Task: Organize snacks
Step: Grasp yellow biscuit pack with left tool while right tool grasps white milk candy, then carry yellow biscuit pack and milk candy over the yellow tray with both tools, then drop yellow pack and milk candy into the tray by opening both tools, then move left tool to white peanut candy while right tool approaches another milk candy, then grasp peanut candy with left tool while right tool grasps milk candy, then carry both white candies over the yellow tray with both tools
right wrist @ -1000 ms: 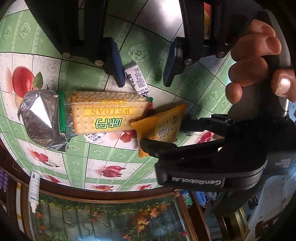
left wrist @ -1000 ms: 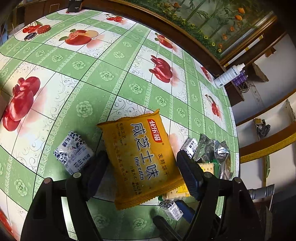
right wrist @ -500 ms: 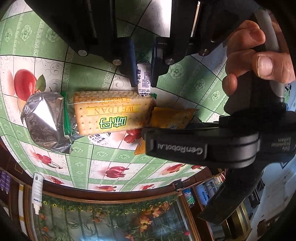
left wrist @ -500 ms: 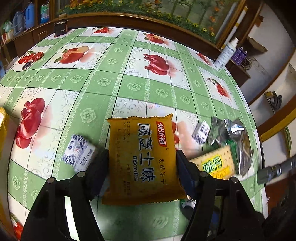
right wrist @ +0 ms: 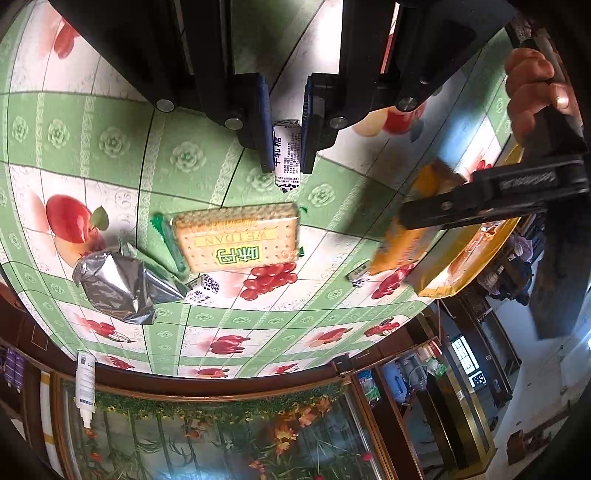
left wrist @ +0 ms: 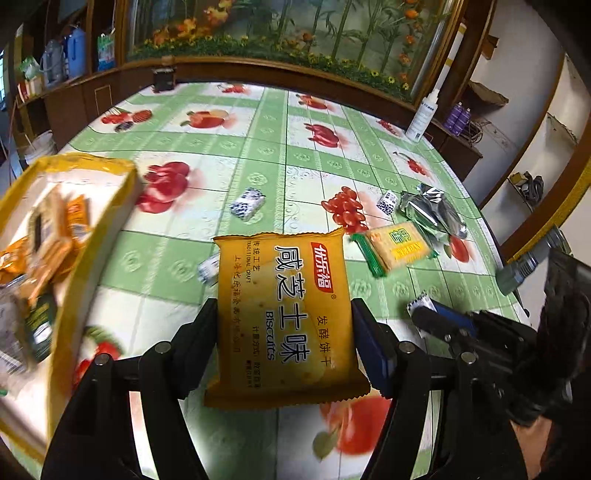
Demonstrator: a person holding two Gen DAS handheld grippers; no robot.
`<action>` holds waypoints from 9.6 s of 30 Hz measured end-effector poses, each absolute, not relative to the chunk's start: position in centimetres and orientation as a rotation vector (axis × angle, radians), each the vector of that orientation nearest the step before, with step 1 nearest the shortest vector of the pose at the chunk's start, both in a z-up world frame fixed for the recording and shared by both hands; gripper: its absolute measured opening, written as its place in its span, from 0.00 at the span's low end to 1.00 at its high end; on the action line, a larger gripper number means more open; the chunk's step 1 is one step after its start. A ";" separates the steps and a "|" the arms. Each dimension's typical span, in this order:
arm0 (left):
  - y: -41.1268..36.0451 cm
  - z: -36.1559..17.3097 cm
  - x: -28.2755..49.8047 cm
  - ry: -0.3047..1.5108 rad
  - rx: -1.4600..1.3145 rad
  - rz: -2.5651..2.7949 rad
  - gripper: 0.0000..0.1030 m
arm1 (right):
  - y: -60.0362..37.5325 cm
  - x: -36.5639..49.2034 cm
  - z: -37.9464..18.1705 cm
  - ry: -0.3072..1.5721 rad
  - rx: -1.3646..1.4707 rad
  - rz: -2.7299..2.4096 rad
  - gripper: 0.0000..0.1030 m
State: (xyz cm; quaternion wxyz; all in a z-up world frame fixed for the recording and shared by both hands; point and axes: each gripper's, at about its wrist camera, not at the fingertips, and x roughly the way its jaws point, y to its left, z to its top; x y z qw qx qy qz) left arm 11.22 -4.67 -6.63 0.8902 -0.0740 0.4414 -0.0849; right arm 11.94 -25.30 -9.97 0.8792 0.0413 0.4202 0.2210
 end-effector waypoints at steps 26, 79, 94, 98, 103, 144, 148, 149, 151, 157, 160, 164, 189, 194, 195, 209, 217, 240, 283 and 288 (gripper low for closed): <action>8.1 -4.0 2.5 0.795 -0.135 0.169 0.67 | -14.0 7.6 -6.5 0.815 -0.014 0.690 0.13; 18.2 -4.9 7.7 0.798 -0.233 0.282 0.67 | 4.1 12.0 -8.6 0.874 -0.104 0.948 0.13; 19.7 -6.8 14.2 0.902 -0.289 0.232 0.68 | 4.7 13.5 -9.9 0.898 -0.090 0.944 0.21; 19.4 -5.8 13.4 0.878 -0.274 0.257 0.69 | 3.8 13.1 -9.3 0.871 -0.087 0.935 0.34; 18.8 -4.4 11.4 0.821 -0.262 0.281 0.72 | 1.0 12.0 -7.9 0.818 -0.078 0.896 0.48; 0.3 -5.2 9.3 0.858 -0.005 0.075 0.76 | -21.7 9.8 -8.1 0.788 0.191 0.526 0.51; -0.4 -5.8 9.8 0.877 0.001 0.060 0.76 | -22.5 10.1 -8.2 0.788 0.196 0.509 0.51; -0.6 -6.0 10.0 0.882 -0.001 0.056 0.76 | -22.7 10.2 -8.2 0.789 0.196 0.505 0.51; -0.7 -6.3 10.3 0.891 -0.007 0.051 0.76 | -23.1 10.5 -8.2 0.790 0.197 0.496 0.51; -1.0 -7.3 11.7 0.920 -0.035 0.039 0.76 | -22.9 12.1 -7.9 0.791 0.198 0.495 0.53; -1.2 -7.8 12.6 0.930 -0.051 0.031 0.76 | -22.2 13.4 -7.6 0.785 0.180 0.503 0.53; -1.4 -8.4 14.0 0.947 -0.070 0.007 0.76 | -22.1 15.9 -7.0 0.765 0.127 0.467 0.54; -3.3 -11.0 17.3 0.962 -0.021 -0.058 0.75 | -23.7 27.6 -10.9 0.917 -0.226 0.287 0.54; -3.3 -10.8 17.0 0.948 0.002 -0.052 0.41 | -23.1 27.1 -10.9 0.893 -0.253 0.298 0.37; -3.1 -10.7 16.9 0.950 -0.009 -0.057 0.28 | -23.2 26.9 -10.9 0.895 -0.229 0.322 0.36; -0.1 -9.6 14.1 0.931 -0.186 -0.143 0.10 | -23.6 22.6 -8.4 0.826 -0.014 0.450 0.36; 1.1 -7.0 11.2 0.865 -0.193 -0.158 0.10 | -21.4 17.3 -4.7 0.719 0.065 0.562 0.35; 6.2 -3.8 5.2 0.814 -0.160 0.059 0.11 | -15.5 9.3 -3.5 0.703 0.166 0.763 0.35; 13.9 -6.2 3.0 0.845 -0.277 0.137 0.11 | 0.5 11.9 -4.9 0.779 0.078 0.971 0.35; 14.0 -6.5 3.2 0.853 -0.283 0.138 0.11 | 1.6 12.8 -5.3 0.781 0.064 0.967 0.35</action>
